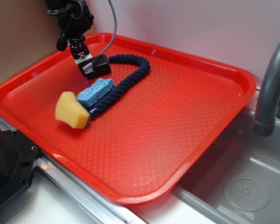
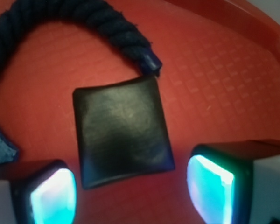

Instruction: Grab the black box.

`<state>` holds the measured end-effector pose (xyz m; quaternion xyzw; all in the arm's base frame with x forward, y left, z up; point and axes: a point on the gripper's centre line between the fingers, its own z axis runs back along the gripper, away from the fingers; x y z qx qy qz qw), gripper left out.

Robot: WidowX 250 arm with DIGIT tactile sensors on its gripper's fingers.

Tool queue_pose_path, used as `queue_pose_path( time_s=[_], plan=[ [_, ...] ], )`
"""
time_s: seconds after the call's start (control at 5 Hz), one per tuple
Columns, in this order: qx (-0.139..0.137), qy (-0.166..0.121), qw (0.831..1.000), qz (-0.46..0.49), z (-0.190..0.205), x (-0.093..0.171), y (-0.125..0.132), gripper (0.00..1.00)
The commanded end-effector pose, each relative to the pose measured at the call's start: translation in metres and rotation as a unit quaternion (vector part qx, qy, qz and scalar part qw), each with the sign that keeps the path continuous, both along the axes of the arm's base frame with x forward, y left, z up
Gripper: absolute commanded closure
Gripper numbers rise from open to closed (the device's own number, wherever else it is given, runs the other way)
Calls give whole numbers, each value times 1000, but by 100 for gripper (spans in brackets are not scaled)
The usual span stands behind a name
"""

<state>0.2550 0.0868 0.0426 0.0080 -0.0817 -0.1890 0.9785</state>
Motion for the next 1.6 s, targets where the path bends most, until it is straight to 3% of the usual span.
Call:
queue_pose_path(
  time_s=[0.0,0.4,0.6,0.8,1.0,1.2,1.4],
  plan=[
    [11,-25,1000,-4,10,13,-1,0],
    [11,-25,1000,-4,10,13,-1,0],
    [18,17,999,-40,-20,28,-23,0],
    [14,50,998,-38,-39,28,-30,0],
    [12,59,998,-27,-40,31,-35,100],
    [11,43,998,-32,-27,27,-35,100],
    [-8,21,1000,7,22,13,-42,100]
  ],
)
